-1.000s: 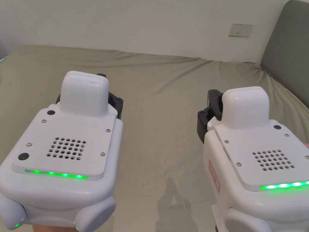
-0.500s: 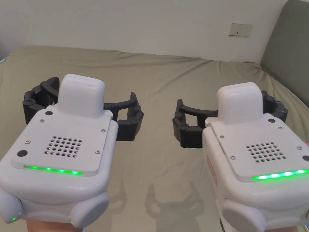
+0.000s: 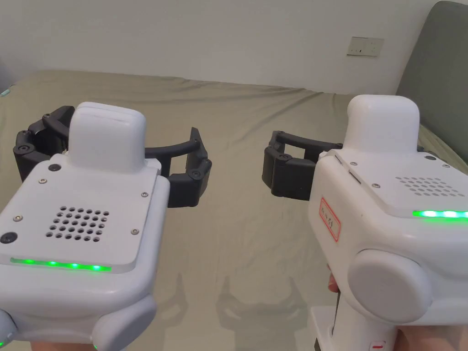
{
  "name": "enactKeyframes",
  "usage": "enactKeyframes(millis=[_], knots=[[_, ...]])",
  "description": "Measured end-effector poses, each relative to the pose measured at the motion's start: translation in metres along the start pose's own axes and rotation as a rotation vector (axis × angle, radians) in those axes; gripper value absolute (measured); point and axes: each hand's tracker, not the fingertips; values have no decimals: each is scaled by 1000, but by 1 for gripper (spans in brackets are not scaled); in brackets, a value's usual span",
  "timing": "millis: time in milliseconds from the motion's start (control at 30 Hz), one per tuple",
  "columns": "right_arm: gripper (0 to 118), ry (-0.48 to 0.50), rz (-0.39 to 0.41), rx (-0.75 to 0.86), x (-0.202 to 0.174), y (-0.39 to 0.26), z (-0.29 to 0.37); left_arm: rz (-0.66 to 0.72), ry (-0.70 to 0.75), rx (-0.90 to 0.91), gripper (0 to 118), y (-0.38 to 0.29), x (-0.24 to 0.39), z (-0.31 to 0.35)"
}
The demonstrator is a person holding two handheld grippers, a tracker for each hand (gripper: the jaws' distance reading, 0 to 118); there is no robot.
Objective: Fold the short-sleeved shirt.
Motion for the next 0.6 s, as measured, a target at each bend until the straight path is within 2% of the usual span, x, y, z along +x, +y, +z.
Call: enactKeyframes(millis=[333,500,600], knots=[[117,-7,-4,-45,-6,-5,-1,-11,-5,-8,118,1,-1,1],[117,22,-23,-49,-4,-9,-3,-17,-6,-14,118,-1,0,2],[117,-10,-25,-54,-6,-10,-4,-22,-9,-17,118,-1,1,2]])
